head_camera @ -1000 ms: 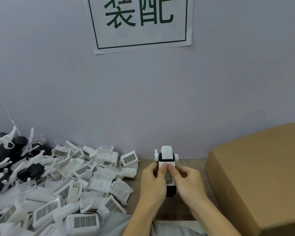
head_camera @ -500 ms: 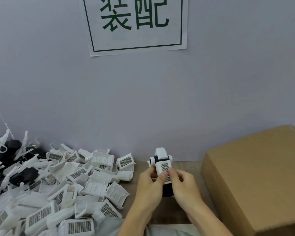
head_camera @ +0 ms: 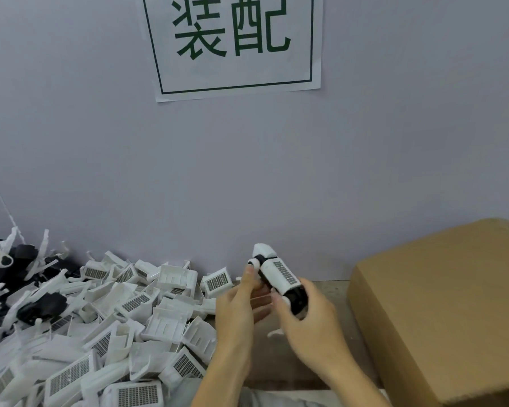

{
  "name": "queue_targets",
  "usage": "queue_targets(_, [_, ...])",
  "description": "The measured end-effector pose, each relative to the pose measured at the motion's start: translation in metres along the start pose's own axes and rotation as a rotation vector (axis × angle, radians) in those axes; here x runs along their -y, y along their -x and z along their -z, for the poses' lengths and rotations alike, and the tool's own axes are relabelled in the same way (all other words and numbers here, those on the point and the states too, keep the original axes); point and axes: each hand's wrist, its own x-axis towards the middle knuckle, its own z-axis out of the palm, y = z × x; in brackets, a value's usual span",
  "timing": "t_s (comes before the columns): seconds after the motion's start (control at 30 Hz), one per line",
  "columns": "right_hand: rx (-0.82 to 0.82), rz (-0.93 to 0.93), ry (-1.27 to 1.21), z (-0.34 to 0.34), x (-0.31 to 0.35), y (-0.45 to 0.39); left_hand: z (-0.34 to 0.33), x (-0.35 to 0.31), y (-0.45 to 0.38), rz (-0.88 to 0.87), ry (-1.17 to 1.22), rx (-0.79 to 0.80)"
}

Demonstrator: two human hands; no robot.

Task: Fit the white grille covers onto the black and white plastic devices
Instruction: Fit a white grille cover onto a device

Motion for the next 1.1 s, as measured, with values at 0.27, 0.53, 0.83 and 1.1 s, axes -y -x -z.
queue_targets(0.27, [0.107,-0.449,-0.672,0.022,0.01,-0.007,0.016,-0.019,-0.009,0.001,0.043,0.152])
queue_targets(0.53, [0.542,-0.143,0.227,0.025,0.012,-0.001,0.037,-0.018,-0.018,0.085,0.069,0.018])
queue_targets(0.83, [0.477,-0.34,-0.142,0.039,0.036,-0.009,0.034,-0.013,-0.011,0.294,0.273,0.085])
queue_targets(1.1, [-0.208,-0.082,-0.908,0.177,0.09,-0.041,0.027,-0.012,-0.006,0.231,0.053,0.016])
